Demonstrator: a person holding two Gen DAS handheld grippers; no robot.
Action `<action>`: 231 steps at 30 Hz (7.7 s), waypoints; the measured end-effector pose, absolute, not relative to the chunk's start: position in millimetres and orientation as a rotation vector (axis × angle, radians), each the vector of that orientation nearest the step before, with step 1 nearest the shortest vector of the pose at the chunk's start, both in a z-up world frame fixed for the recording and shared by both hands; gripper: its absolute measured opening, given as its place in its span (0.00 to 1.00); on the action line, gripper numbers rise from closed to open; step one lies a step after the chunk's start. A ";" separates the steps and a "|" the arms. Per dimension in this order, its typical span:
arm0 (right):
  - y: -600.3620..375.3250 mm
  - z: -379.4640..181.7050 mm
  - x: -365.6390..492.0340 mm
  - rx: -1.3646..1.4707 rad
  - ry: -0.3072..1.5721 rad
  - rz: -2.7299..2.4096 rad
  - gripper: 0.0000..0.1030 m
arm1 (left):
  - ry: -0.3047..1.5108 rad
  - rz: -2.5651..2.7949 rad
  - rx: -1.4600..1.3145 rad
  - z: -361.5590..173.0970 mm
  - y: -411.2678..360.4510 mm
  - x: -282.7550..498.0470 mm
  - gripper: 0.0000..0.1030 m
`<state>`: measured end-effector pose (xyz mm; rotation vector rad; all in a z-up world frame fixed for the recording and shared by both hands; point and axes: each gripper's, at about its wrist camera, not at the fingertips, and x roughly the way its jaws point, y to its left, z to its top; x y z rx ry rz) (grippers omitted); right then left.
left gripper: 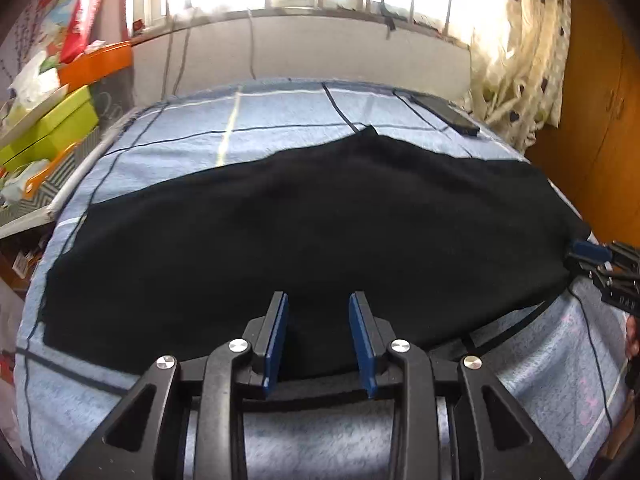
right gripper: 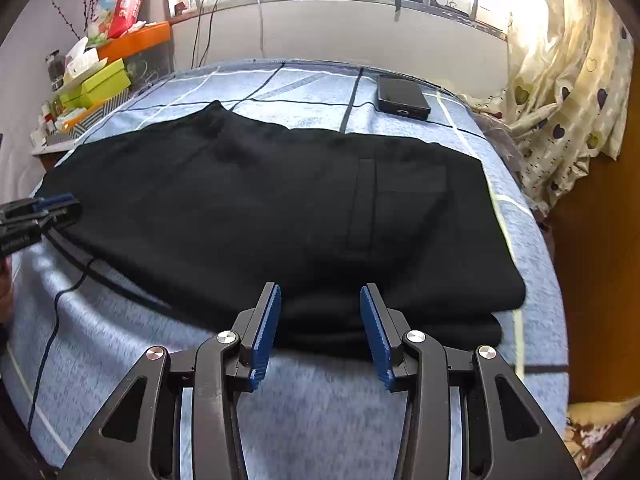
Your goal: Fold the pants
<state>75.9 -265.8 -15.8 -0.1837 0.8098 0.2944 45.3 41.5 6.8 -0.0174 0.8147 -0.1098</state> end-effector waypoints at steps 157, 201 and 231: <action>-196.2 -3.3 61.1 -0.036 0.716 0.518 0.42 | 0.806 -0.014 -0.316 31.3 194.1 78.0 0.05; -136.5 -26.6 155.8 0.242 0.941 0.702 0.42 | 0.878 -0.119 -0.241 -2.4 100.4 81.4 0.28; -142.3 -30.7 156.4 0.308 1.033 0.750 0.39 | 0.867 -0.162 -0.271 -3.3 102.4 77.5 0.35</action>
